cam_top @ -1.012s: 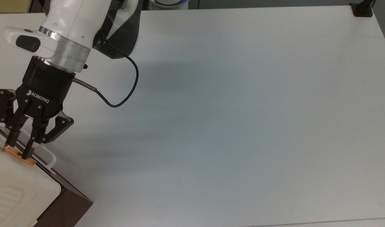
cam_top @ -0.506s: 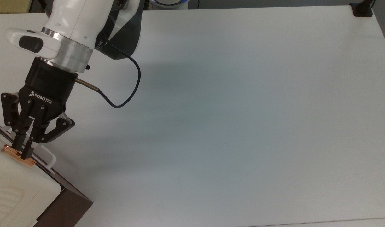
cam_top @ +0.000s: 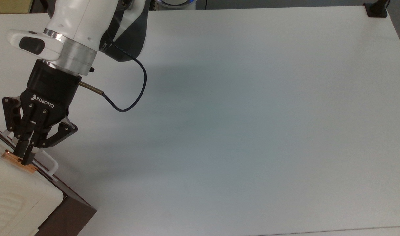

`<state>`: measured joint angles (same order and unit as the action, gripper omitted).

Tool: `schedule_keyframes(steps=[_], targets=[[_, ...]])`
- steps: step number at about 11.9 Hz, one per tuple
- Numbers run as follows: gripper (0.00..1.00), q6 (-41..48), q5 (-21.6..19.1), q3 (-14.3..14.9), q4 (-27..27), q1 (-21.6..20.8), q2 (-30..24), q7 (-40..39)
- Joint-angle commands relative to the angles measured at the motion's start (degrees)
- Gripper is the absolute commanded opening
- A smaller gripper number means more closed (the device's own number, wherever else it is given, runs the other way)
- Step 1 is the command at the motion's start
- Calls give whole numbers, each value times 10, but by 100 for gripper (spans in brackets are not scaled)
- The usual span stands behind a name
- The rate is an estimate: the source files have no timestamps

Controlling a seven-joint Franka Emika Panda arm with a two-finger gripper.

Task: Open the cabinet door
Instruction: 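Pull the door tab outward to start swinging the door open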

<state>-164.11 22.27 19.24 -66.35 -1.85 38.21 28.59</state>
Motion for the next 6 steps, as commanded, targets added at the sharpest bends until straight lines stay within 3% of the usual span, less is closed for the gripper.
schedule_keyframes(steps=[1,3,6], targets=[[7,-16,4,6,-54,-19,-43,4],[5,-15,-25,-5,-110,-33,-86,2],[5,-9,-41,-29,-155,-36,-106,1]])
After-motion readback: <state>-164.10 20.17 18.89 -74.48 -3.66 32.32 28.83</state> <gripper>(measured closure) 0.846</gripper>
